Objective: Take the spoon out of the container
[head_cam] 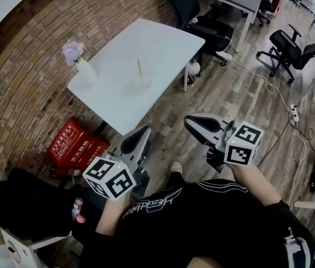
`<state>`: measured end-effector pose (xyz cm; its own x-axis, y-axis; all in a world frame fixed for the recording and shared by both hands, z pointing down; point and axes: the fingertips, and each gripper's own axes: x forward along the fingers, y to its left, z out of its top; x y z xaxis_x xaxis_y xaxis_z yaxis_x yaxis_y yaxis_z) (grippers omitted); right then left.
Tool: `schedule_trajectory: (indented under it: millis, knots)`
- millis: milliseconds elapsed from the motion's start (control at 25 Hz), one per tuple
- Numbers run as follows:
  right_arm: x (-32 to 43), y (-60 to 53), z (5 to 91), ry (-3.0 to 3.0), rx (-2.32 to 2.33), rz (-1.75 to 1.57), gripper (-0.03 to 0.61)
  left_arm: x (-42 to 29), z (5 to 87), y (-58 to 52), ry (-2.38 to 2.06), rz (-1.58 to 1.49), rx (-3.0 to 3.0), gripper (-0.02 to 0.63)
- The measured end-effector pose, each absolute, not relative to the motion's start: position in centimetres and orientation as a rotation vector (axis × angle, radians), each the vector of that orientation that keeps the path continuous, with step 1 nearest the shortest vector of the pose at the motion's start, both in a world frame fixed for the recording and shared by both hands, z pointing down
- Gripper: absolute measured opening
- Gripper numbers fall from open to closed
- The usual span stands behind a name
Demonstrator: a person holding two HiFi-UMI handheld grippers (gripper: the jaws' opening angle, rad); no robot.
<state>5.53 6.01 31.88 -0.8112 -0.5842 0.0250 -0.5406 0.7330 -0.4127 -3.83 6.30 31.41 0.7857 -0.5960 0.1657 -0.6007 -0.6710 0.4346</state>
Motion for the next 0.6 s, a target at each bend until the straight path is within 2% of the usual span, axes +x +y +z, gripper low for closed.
schedule_trajectory:
  millis: [280, 600]
  knots:
    - [4.3, -5.5, 31.7, 2.809, -0.958, -0.64, -0.003, -5.9, 31.8, -5.5, -0.884, 0.008, 2.474, 0.005]
    - [3.2, -11.4, 32.1, 2.818, -0.979, -0.646, -0.003, -6.3, 31.8, -11.2, -0.841, 0.011, 2.484, 0.005]
